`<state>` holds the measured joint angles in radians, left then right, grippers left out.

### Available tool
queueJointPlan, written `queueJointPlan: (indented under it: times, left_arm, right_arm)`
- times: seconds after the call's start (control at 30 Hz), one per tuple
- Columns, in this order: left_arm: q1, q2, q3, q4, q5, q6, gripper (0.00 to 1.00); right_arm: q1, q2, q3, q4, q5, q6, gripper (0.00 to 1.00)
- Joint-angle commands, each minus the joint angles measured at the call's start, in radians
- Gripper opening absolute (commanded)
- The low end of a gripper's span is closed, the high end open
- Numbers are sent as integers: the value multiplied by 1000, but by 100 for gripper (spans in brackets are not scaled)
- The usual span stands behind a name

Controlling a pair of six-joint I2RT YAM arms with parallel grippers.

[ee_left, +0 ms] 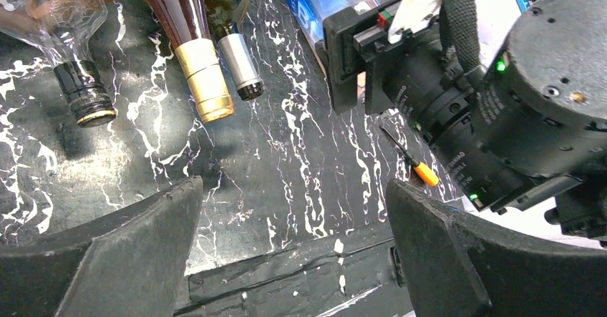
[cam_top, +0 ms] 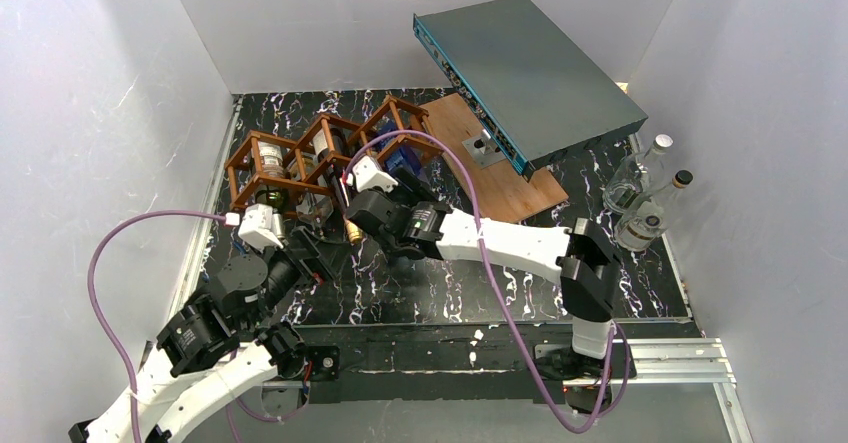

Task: Take the wine bottle off the wine rack
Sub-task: Pick up the wine bottle from the wine rack.

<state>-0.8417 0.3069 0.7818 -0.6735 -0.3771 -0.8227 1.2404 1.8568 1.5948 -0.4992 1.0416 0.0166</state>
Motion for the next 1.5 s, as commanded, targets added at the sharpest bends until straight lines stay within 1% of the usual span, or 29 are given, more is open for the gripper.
queueJointPlan:
  times: [0.0,0.73,1.47]
  left_arm:
    - [-6,20,28,12,-9,5,98]
    - [-5,54,27,41,5,11,98]
    - [-6,91,40,59,18,31,98]
  right_arm:
    - [16,-123,4,140,107,19,1]
    - [17,-272,-97,125,118,-3,1]
    - [7,-412,-186,15,-28,40,1]
